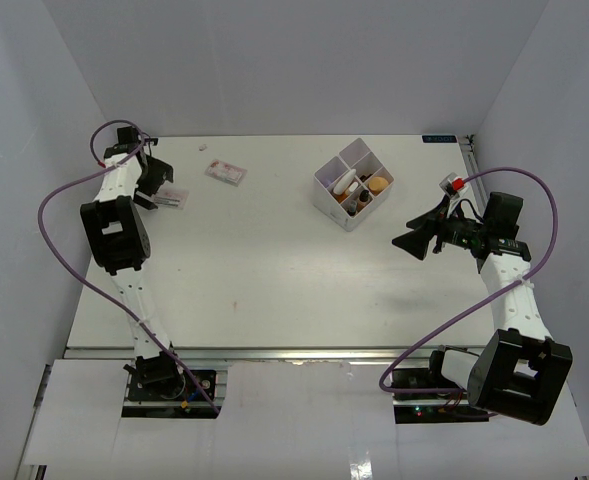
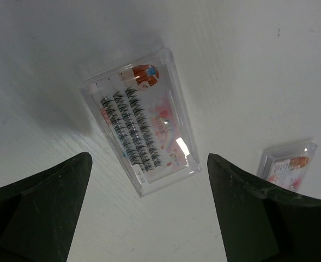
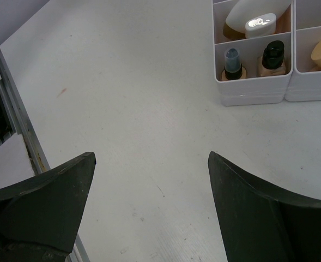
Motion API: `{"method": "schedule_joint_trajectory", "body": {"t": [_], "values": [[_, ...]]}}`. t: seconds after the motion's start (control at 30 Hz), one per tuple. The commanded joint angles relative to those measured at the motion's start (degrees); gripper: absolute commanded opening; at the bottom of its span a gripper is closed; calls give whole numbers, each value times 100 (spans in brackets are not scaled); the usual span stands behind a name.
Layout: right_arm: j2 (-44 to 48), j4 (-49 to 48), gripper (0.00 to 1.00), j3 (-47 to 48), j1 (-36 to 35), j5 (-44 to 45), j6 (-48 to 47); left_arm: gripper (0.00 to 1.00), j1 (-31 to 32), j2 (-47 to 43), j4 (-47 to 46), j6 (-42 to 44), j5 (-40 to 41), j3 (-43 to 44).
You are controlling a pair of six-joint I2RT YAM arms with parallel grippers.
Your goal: Organize the makeup
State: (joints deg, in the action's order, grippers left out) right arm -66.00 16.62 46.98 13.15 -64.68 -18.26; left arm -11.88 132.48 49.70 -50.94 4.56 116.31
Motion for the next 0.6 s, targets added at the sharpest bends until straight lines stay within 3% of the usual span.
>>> {"method": "schedule_joint_trajectory", "body": {"t": [0.0, 0.3, 0.53, 0.57], "values": [[52, -10, 90, 30, 30, -81, -38, 98, 1, 87, 436, -233, 12, 362], [61, -10, 90, 30, 23, -55, -53, 97, 1, 640, 630, -224, -221, 833], [73, -10, 90, 30, 28, -82, -46, 85, -7, 927, 722, -77, -236, 836], [83, -10, 90, 30, 23, -87, -46, 79, -7, 972, 737, -32, -236, 796]]}}
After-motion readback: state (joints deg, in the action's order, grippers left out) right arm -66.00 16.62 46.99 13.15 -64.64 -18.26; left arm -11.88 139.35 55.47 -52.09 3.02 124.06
